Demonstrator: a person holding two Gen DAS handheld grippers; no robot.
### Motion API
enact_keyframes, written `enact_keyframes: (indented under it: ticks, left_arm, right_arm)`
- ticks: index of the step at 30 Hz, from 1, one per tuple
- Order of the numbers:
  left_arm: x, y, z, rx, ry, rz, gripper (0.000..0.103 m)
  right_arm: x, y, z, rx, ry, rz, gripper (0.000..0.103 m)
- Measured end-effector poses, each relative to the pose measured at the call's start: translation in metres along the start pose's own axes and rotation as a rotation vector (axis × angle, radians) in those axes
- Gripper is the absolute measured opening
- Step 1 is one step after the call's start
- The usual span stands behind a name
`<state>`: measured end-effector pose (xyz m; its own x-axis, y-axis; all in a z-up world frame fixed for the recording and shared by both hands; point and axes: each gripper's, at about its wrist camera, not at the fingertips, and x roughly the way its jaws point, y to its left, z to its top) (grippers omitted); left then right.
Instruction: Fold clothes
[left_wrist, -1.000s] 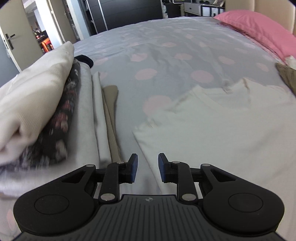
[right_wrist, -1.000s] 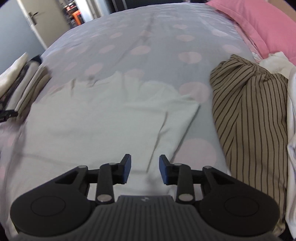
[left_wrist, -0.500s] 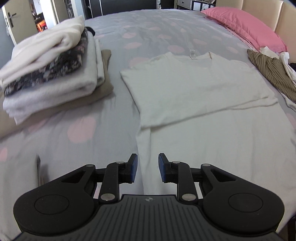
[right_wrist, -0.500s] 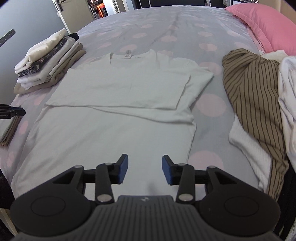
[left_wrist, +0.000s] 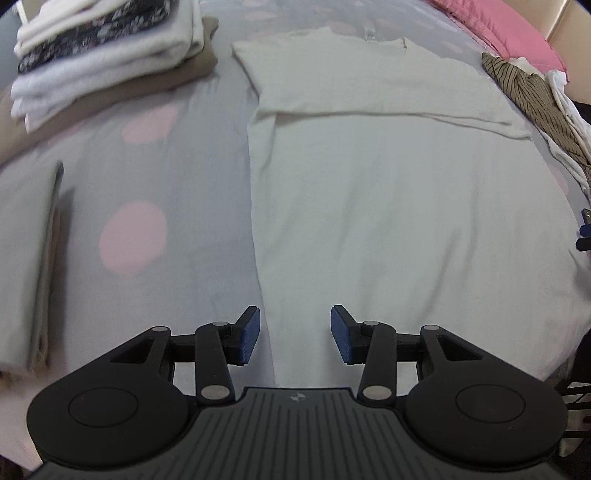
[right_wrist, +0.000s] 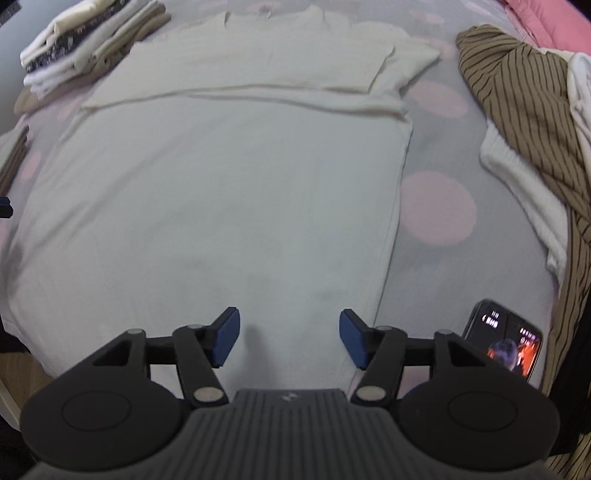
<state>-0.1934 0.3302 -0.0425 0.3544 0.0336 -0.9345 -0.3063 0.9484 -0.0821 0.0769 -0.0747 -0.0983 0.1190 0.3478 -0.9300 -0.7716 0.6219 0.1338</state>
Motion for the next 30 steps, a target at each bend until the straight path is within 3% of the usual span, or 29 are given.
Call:
enact_keyframes:
  ticks: [2, 6, 9, 13, 16, 19, 20, 25, 30]
  left_arm:
    - [0.004, -0.003, -0.01, -0.001, 0.025, -0.015, 0.041]
    - [0.016, -0.009, -0.022, 0.029, 0.083, 0.022, 0.041]
    - [0.022, -0.006, -0.029, -0.003, 0.123, 0.055, 0.041]
    - [0.025, -0.007, -0.033, -0.002, 0.139, 0.055, 0.04]
    - [0.027, -0.009, -0.034, 0.003, 0.138, 0.047, 0.028]
    - [0.027, -0.014, -0.033, 0.029, 0.124, 0.05, 0.011]
    - [0.026, -0.015, -0.032, 0.034, 0.116, 0.048, 0.004]
    - [0.01, -0.015, -0.031, 0.029, 0.058, 0.023, 0.002]
    - [-0.021, 0.001, -0.016, -0.049, -0.041, -0.02, 0.002]
  right_arm:
    - [0.003, 0.0, -0.005, 0.001, 0.013, -0.014, 0.067]
    - [0.009, -0.006, -0.015, 0.024, 0.043, -0.03, 0.067]
    - [0.009, -0.007, -0.02, 0.032, 0.045, -0.036, 0.067]
    - [0.011, -0.005, -0.025, 0.036, 0.059, -0.038, 0.067]
    - [0.012, 0.004, -0.026, -0.019, 0.066, -0.074, 0.049]
    - [0.009, 0.009, -0.026, -0.04, 0.053, -0.088, 0.024]
    - [0.008, 0.01, -0.025, -0.045, 0.046, -0.087, 0.009]
    - [-0.007, 0.016, -0.022, -0.048, 0.009, -0.086, 0.006]
    - [-0.032, 0.009, -0.011, 0.015, -0.057, -0.055, 0.006]
